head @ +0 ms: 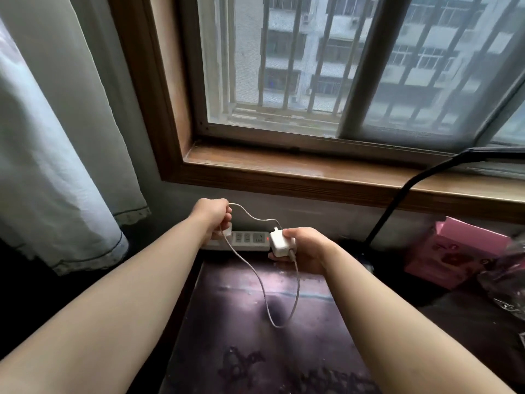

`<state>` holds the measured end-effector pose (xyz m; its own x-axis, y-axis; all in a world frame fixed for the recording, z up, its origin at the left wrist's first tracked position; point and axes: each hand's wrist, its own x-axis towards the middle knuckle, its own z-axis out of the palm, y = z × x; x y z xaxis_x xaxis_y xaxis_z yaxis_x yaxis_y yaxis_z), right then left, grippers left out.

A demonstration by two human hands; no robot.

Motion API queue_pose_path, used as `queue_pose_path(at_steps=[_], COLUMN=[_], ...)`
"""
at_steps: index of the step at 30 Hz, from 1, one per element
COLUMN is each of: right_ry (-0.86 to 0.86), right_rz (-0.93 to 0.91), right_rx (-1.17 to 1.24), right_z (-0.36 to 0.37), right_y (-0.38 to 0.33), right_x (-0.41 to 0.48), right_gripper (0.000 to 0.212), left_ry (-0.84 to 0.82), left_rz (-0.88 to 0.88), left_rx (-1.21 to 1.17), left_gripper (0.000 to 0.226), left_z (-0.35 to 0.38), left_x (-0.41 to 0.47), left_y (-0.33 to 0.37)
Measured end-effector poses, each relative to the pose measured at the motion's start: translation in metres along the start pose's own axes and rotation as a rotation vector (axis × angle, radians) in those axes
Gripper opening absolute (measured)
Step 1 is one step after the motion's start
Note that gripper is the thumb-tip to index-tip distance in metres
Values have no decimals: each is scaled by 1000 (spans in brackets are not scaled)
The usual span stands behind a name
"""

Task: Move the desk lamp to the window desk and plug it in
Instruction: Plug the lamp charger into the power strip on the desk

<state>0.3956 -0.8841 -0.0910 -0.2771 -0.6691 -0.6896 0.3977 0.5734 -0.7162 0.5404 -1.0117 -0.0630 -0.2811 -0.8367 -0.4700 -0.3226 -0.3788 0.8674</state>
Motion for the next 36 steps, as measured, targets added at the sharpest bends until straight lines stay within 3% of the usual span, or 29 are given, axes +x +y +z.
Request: queue_pose_path(at_steps=[6,14,20,23,27,36], right_ry=[21,9,11,-4,-9,73], right_rz=[24,58,98,110,115,86], right_rx=[53,90,47,49,84,-109], right_z=[20,33,39,41,44,40], right_y=[-9,-14,-21,-24,-29,-42], right_x=[31,69,94,102,109,127], right_gripper=[25,24,23,22,21,11], left_ry=[-55,33,-4,54,107,171], left_rz=[-34,75,-103,-83,-73,-15], left_rx=[-5,197,28,146,253,760], left_gripper=[27,29,20,17,33,33], left_z=[-12,-31,-31,-33,-40,-48], left_x=[39,88,116,132,154,173], left_y=[-8,-25,-27,-36,-49,-66])
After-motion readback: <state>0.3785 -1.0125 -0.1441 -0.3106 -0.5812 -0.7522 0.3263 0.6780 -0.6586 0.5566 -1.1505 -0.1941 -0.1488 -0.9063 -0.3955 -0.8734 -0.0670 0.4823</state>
